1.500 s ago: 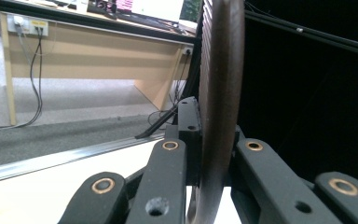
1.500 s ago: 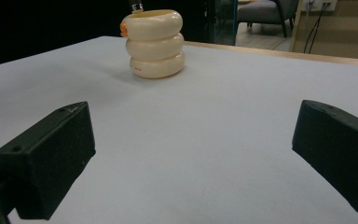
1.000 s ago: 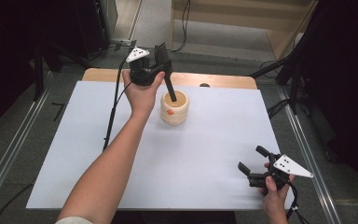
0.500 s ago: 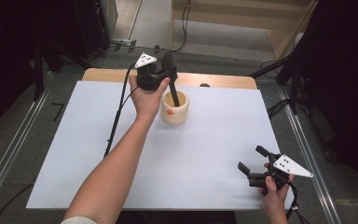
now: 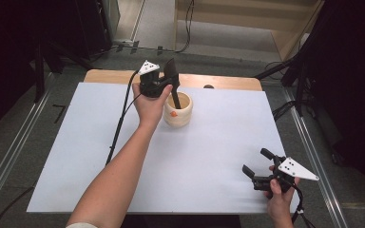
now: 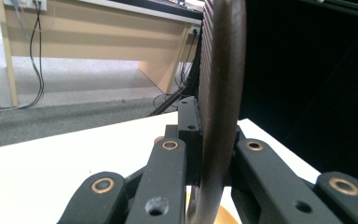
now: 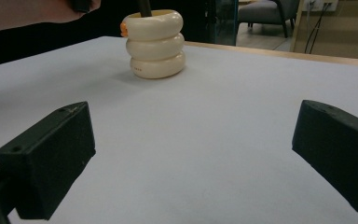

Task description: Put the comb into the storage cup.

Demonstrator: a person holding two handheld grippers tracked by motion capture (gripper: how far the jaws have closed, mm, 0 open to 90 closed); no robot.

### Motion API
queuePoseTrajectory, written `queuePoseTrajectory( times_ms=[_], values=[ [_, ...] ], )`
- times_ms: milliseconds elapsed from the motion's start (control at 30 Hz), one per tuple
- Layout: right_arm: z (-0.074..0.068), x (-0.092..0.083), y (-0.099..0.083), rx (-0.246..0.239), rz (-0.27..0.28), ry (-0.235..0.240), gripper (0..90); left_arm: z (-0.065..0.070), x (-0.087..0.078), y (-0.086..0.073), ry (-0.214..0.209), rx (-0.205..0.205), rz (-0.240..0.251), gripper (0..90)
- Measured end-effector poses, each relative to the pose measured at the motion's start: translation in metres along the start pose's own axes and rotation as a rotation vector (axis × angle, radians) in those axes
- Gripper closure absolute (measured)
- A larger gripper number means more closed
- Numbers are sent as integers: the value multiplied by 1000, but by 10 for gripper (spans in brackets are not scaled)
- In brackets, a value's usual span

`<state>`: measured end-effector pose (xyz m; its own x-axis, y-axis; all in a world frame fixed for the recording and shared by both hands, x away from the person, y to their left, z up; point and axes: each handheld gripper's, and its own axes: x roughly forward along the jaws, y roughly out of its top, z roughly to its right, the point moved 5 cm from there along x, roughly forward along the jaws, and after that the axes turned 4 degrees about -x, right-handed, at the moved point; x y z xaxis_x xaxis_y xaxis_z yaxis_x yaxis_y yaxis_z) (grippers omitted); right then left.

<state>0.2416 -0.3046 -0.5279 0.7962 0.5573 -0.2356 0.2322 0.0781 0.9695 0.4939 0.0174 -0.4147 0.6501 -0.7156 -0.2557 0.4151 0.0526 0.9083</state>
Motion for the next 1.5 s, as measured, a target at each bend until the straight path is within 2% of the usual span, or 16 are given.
queuePoseTrajectory(
  times_ms=[933,1367,1500],
  values=[
    [0,0,0,-4,0,1,0,-4,9,-29,-6,-68,-32,853],
    [0,0,0,-3,-1,2,0,-4,11,-33,-18,-99,-32,854],
    [0,0,0,-7,-1,1,0,-5,11,-33,-25,-127,-23,853]
  ],
)
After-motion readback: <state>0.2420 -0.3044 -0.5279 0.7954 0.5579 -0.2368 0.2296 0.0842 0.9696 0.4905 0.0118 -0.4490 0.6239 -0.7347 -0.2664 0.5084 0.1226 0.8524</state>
